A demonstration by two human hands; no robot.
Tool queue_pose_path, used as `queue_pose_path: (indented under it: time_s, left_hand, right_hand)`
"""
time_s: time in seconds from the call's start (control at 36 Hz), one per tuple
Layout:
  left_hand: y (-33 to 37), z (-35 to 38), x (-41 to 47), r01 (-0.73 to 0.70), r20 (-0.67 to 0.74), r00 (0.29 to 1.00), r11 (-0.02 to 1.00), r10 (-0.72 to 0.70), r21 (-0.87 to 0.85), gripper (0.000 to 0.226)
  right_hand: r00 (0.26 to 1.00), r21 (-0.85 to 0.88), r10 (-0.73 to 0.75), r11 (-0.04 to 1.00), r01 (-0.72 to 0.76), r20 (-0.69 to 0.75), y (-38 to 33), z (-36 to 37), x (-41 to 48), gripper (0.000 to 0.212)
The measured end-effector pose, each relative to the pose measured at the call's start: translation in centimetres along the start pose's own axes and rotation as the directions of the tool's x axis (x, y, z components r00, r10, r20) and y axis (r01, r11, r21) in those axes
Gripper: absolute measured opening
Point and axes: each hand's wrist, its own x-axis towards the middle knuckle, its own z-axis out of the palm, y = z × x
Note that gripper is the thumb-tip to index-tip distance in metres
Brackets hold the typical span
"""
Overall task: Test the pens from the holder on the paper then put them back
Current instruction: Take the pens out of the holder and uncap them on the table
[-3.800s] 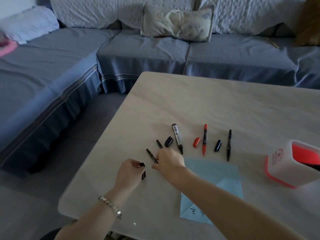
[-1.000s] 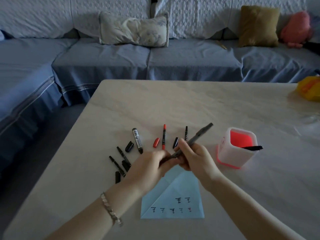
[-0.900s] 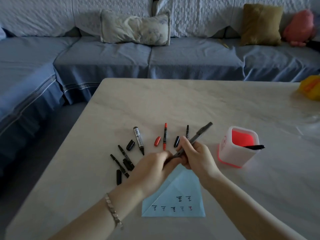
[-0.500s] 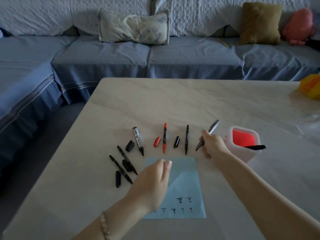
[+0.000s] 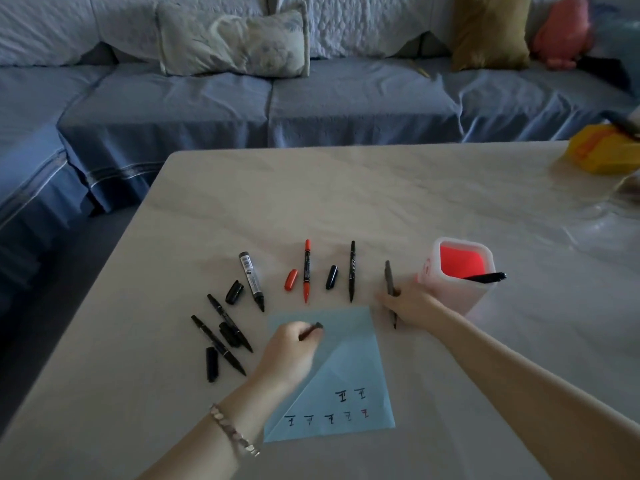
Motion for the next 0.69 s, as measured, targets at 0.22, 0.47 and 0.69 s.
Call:
queue_pose_path:
  time_s: [0.22, 0.47, 0.69]
  left_hand:
    - [0.5, 0.4, 0.9, -0.069, -0.074, 0.995, 0.996, 0.065, -0.059, 0.018]
    - [2.4, 1.0, 3.0, -0.072, -0.091, 0.993, 0.996, 0.076, 0.048, 0.018]
    - [5.6, 4.7, 7.9, -0.122, -0.097, 0.982, 0.931, 0.164, 0.344, 0.017]
  right_hand:
    - [0.967, -0.082, -0.052, 0.996, 0.033, -0.248, -1.8, 0.3, 2.1, 0.034]
    - [0.957, -0.160, -0.089, 0.986, 0.046, -0.275, -1.1, 1.5, 1.0, 0.041]
    - [0.996, -0.156, -0.082, 0.985, 0.074, -0.046, 3.0, 0.3, -3.2, 0.023]
